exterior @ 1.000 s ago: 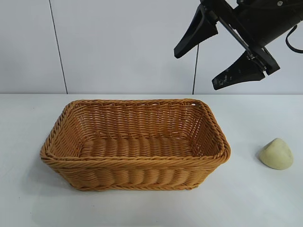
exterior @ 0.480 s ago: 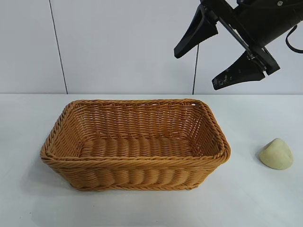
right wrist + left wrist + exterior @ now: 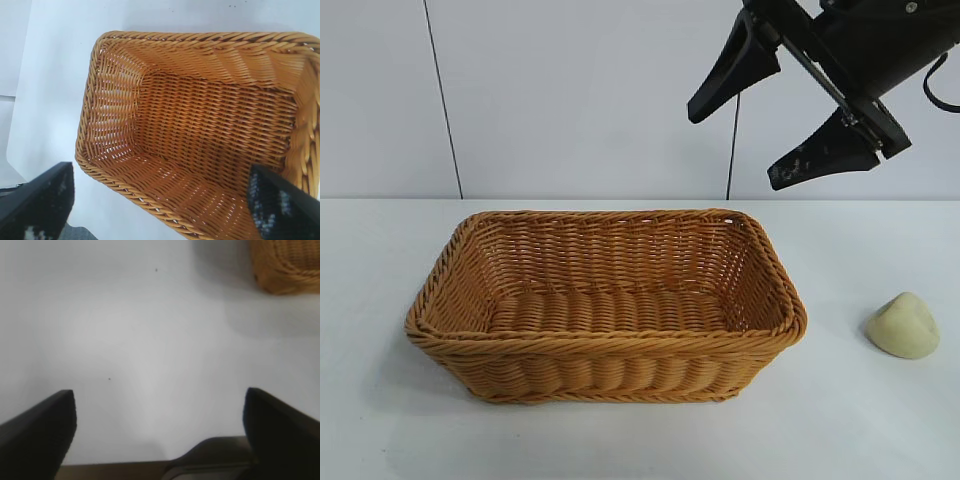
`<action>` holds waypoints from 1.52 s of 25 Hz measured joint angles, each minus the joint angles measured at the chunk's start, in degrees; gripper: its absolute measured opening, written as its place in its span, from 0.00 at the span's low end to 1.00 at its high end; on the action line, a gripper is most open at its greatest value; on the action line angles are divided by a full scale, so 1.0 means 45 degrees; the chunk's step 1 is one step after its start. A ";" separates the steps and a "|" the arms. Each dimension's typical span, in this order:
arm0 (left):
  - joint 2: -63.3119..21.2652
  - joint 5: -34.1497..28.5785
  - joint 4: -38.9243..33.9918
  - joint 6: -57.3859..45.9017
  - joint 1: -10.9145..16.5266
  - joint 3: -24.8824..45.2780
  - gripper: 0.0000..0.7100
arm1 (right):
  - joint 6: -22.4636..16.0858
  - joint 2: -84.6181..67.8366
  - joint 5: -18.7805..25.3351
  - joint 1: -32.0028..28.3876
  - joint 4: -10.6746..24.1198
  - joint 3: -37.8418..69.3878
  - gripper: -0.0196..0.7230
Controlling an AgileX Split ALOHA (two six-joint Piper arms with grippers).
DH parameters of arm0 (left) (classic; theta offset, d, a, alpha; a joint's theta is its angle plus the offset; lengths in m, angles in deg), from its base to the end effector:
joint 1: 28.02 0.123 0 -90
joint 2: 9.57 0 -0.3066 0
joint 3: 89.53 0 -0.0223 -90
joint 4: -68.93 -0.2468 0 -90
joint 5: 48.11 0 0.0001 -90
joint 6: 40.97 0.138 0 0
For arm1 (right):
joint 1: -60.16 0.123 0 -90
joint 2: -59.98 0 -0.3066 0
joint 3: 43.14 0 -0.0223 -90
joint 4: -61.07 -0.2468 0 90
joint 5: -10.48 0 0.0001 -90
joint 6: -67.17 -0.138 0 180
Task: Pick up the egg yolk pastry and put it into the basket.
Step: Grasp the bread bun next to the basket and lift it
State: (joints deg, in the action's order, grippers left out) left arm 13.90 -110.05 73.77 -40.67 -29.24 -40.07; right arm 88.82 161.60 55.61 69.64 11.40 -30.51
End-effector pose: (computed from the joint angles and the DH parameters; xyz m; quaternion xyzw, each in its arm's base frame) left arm 0.0455 -0.0113 0.2419 0.0082 0.9226 -0.0451 0.3830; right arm 0.3414 0.1327 0.2446 -0.0101 0.9241 0.3267 0.1982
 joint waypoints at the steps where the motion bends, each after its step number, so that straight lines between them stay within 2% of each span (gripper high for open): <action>1: -0.0439 0.0056 0.0000 0.0022 0.0000 0.0010 0.98 | 0.0000 0.0000 0.0012 0.0000 0.0000 0.0000 0.89; 4: -0.1594 0.0104 0.0010 0.0026 0.0000 0.0010 0.98 | 0.0000 0.0000 0.0022 0.0000 0.0178 0.0000 0.89; 7: -0.2735 0.0145 0.0036 0.0026 0.0000 0.0015 0.98 | 0.0000 0.0000 0.0038 0.0000 0.0687 -0.0011 0.89; 11: -0.3629 0.0159 0.0047 0.0037 0.0000 0.0038 0.98 | -0.0359 0.0000 0.0153 0.0000 0.1969 -0.0438 0.89; 14: -0.3685 0.0185 0.0047 0.0037 0.0000 0.0038 0.98 | -0.1583 0.0000 0.0319 0.0000 0.3724 -0.1012 0.89; 17: -0.3685 0.0185 0.0047 0.0037 0.0000 0.0038 0.98 | -0.3167 0.0000 0.0831 -0.0016 0.6330 -0.1577 0.89; 19: -0.3685 0.0185 0.0047 0.0037 0.0000 0.0038 0.98 | -0.3995 0.0000 0.1171 -0.0246 0.7663 -0.1812 0.89; 21: -0.3688 0.0185 0.0047 0.0037 0.0000 0.0038 0.98 | -0.4399 0.0000 0.1320 -0.0670 0.8476 -0.1904 0.89; 23: -0.3688 0.0185 0.0047 0.0037 0.0000 0.0038 0.98 | -0.4555 0.0045 0.1433 -0.1210 0.8771 -0.1913 0.89; 27: -0.3688 0.0185 0.0036 0.0037 0.0000 0.0038 0.98 | -0.4627 0.0483 0.1682 -0.2013 0.8896 -0.1913 0.89; 38: -0.3688 0.0185 0.0011 0.0037 0.0000 0.0038 0.98 | -0.4627 0.3645 0.0986 -0.2077 0.8926 -0.1913 0.89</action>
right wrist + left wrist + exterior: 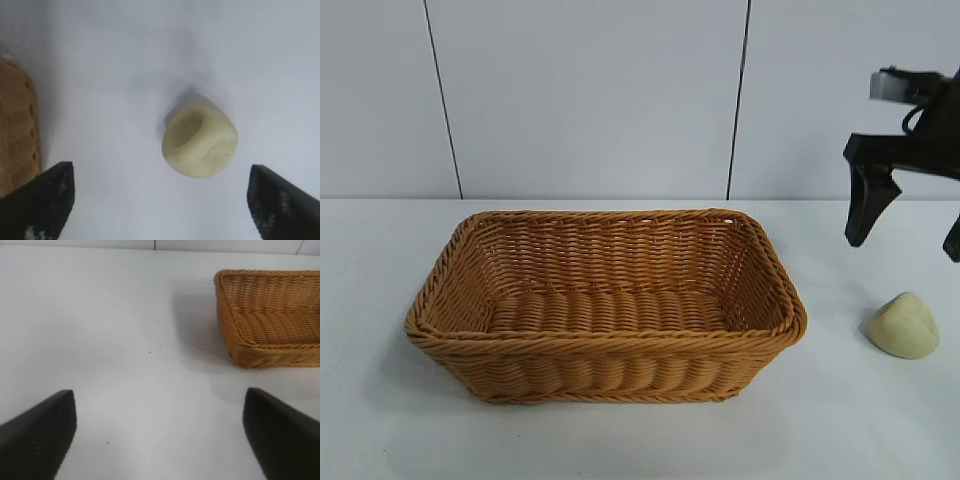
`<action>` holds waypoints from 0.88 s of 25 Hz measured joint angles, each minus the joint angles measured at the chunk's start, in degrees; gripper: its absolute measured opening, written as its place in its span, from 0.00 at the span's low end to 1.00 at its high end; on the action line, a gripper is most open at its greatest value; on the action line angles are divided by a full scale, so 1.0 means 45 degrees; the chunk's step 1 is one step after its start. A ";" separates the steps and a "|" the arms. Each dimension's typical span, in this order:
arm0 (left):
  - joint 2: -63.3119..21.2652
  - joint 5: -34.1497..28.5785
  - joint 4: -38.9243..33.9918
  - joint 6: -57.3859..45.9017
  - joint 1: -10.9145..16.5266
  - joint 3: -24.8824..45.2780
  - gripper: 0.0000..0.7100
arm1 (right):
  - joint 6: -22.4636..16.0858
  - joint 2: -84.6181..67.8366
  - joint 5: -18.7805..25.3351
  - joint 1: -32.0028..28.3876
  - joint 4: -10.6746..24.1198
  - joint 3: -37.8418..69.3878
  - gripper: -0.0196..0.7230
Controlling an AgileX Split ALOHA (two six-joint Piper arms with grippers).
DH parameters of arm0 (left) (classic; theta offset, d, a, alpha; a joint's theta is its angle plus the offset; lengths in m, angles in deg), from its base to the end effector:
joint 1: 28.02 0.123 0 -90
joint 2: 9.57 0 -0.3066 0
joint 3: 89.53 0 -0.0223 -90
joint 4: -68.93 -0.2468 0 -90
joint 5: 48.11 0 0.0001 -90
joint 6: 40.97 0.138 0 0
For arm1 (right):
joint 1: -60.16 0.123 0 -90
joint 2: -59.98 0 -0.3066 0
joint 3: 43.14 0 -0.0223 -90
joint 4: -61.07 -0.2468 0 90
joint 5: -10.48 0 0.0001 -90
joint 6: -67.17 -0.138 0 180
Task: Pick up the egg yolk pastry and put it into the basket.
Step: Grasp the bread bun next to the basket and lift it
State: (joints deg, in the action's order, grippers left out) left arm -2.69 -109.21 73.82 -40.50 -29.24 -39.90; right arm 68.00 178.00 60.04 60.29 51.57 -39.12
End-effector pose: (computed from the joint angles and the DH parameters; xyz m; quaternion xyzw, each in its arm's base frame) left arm 0.0109 -0.0105 0.2508 0.0143 0.8545 -0.0460 0.5172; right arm 0.3859 0.0182 0.1463 0.0406 0.9943 0.0663 0.0734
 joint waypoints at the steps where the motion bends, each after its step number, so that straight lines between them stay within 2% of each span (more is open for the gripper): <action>1: 0.0000 0.0000 0.0000 0.0000 0.0000 0.0000 0.98 | 0.0000 0.0344 -0.0070 0.0000 0.0000 0.0000 0.89; 8: 0.0000 0.0000 0.0000 0.0000 0.0000 0.0000 0.98 | -0.0186 0.1674 -0.0395 0.0000 0.0000 0.0000 0.89; 10: 0.0000 0.0000 0.0000 0.0000 0.0000 0.0000 0.98 | -0.0186 0.1696 -0.0473 0.0000 0.0017 0.0000 0.84; 12: 0.0000 0.0000 0.0000 0.0000 0.0000 0.0000 0.98 | -0.0186 0.1696 -0.0520 0.0000 0.0091 0.0000 0.73; 16: 0.0000 0.0000 0.0000 0.0000 0.0000 0.0000 0.98 | -0.0186 0.1696 -0.0456 0.0000 0.0139 0.0000 0.34; 18: 0.0000 0.0000 0.0000 0.0000 0.0000 0.0000 0.98 | -0.0186 0.1696 -0.0367 0.0000 0.0139 -0.0003 0.18; 22: 0.0000 0.0000 0.0000 0.0000 0.0000 0.0000 0.98 | -0.0186 0.1696 0.0276 0.0000 0.0139 -0.0391 0.10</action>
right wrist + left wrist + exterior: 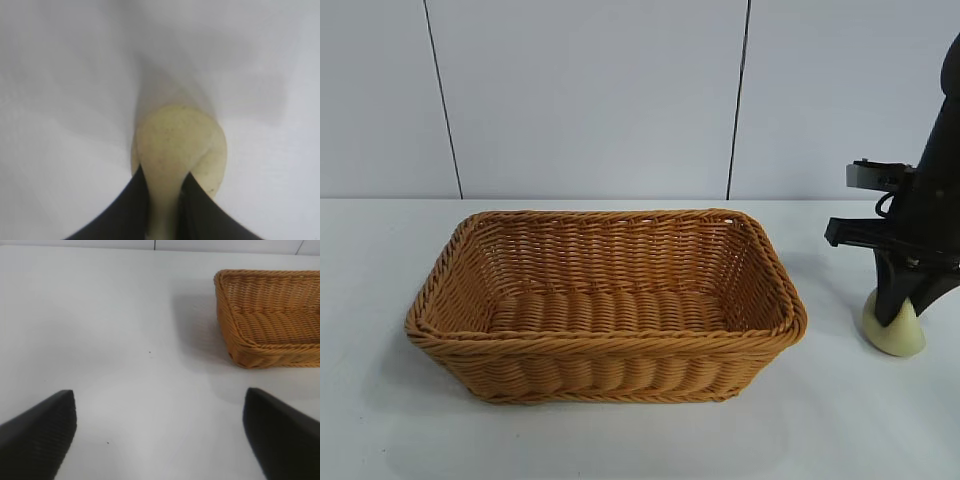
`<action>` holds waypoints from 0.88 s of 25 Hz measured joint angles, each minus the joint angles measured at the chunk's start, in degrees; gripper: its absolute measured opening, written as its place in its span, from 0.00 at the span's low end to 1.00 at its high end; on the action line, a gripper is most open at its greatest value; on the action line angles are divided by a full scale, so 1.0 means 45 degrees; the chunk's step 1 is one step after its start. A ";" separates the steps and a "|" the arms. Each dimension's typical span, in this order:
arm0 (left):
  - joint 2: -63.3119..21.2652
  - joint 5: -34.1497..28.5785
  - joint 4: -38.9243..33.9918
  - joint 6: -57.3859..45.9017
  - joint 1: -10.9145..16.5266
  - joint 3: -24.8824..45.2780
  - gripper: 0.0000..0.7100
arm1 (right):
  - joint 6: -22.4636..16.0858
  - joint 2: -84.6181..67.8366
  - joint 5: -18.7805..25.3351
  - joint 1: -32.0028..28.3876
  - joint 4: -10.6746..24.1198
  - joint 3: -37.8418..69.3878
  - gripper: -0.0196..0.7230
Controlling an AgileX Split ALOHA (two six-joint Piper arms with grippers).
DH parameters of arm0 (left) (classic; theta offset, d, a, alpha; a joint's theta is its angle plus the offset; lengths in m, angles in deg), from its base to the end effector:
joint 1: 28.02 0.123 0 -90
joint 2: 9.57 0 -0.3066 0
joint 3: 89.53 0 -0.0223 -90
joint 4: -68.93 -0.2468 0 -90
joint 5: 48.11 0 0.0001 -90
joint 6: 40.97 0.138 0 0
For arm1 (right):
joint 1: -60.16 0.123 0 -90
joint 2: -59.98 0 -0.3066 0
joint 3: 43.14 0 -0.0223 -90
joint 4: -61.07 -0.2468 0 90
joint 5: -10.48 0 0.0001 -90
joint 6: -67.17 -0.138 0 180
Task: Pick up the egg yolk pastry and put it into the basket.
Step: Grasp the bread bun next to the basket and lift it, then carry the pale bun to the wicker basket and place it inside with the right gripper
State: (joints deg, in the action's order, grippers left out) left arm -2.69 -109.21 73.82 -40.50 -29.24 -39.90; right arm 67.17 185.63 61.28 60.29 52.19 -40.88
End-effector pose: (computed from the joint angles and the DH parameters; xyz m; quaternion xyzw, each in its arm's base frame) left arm 0.0109 -0.0105 0.2508 0.0143 0.8545 -0.0460 0.5172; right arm 0.3909 0.0174 0.1011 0.0471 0.9970 0.0606 0.0112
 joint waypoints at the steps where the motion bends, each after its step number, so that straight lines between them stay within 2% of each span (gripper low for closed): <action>1: 0.0000 0.0000 0.0000 0.0000 0.0000 0.0000 0.98 | 0.0000 0.0000 0.0253 0.0000 0.0000 -0.0222 0.10; 10: 0.0000 0.0000 0.0000 0.0000 0.0000 0.0000 0.98 | 0.0243 0.0000 0.3821 0.0000 0.0000 -0.3595 0.09; 15: 0.0000 0.0000 0.0000 0.0027 0.0000 0.0000 0.98 | 0.0324 -0.0467 0.4006 0.0000 -0.0187 -0.4743 0.09; 22: 0.0000 0.0000 0.0000 0.0027 0.0000 0.0000 0.98 | 0.0333 -0.1441 0.4068 0.0478 -0.0381 -0.5009 0.09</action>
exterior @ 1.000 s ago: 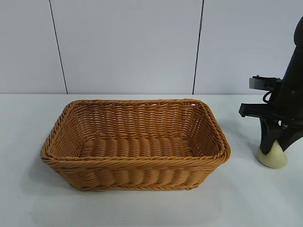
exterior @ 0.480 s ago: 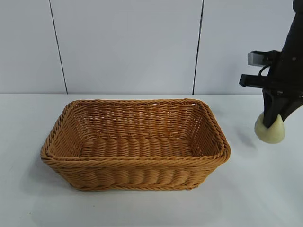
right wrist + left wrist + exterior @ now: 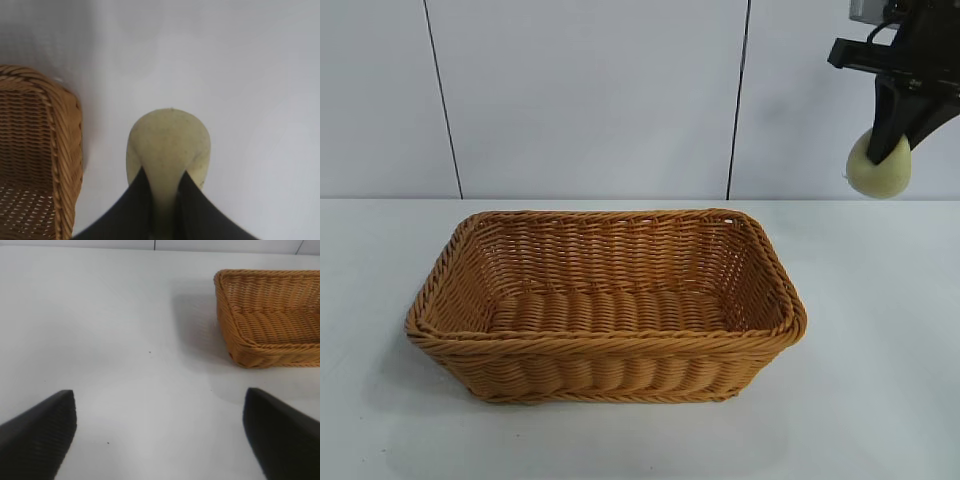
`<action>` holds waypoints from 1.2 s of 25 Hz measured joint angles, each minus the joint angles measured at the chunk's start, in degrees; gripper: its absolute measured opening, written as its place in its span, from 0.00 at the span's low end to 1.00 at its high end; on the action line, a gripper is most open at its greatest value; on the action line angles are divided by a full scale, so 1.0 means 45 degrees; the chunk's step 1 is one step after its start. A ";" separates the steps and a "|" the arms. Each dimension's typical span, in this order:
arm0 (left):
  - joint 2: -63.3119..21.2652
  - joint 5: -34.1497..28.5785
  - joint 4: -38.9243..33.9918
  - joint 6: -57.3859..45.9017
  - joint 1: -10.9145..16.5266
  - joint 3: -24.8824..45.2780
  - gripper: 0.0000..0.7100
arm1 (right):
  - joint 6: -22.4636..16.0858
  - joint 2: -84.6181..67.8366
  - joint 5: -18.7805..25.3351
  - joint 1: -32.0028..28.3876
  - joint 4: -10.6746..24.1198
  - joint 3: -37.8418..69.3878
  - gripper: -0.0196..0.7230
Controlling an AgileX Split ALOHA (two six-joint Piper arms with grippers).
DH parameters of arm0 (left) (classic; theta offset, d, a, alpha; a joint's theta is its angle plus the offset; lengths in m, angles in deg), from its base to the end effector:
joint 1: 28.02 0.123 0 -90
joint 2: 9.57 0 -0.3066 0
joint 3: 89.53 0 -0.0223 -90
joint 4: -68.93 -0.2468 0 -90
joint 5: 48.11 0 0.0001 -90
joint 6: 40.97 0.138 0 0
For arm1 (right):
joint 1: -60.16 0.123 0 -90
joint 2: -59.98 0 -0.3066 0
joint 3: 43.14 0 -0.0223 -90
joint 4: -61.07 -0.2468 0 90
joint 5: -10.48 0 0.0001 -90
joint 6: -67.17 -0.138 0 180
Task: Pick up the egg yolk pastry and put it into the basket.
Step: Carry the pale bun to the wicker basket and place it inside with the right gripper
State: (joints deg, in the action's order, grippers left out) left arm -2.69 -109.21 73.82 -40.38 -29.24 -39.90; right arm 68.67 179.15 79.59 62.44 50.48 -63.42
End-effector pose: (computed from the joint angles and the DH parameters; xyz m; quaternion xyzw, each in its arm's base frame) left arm 0.0109 -0.0105 0.2508 0.0152 0.8545 -0.0455 0.5172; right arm 0.4244 0.0406 0.2418 -0.0090 0.9905 0.0899 0.1035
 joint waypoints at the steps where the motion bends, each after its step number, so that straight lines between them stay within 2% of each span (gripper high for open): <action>1: 0.0000 0.0000 0.0000 0.0000 0.0000 0.0000 0.98 | 0.0000 -0.0030 0.0000 0.0220 0.0000 -0.0011 0.09; 9: 0.0000 0.0000 0.0000 0.0000 0.0000 0.0000 0.98 | -0.0070 -0.0070 -0.0051 0.2858 -0.0016 -0.0011 0.09; 18: 0.0000 0.0000 0.0000 0.0000 0.0000 0.0000 0.98 | -0.0333 -0.0070 -0.1156 0.5897 -0.0058 -0.0011 0.08; 25: 0.0000 0.0000 0.0000 0.0000 0.0000 0.0000 0.98 | -0.0770 -0.0058 -0.2206 0.6711 -0.0043 -0.0011 0.08; 30: 0.0000 0.0000 0.0000 0.0000 0.0000 0.0000 0.98 | -0.0800 0.0476 -0.2341 0.6714 -0.0015 -0.0011 0.08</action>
State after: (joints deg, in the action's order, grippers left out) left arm -2.69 -109.21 73.82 -40.38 -29.24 -39.90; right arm 65.07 181.29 69.05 92.65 50.41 -63.47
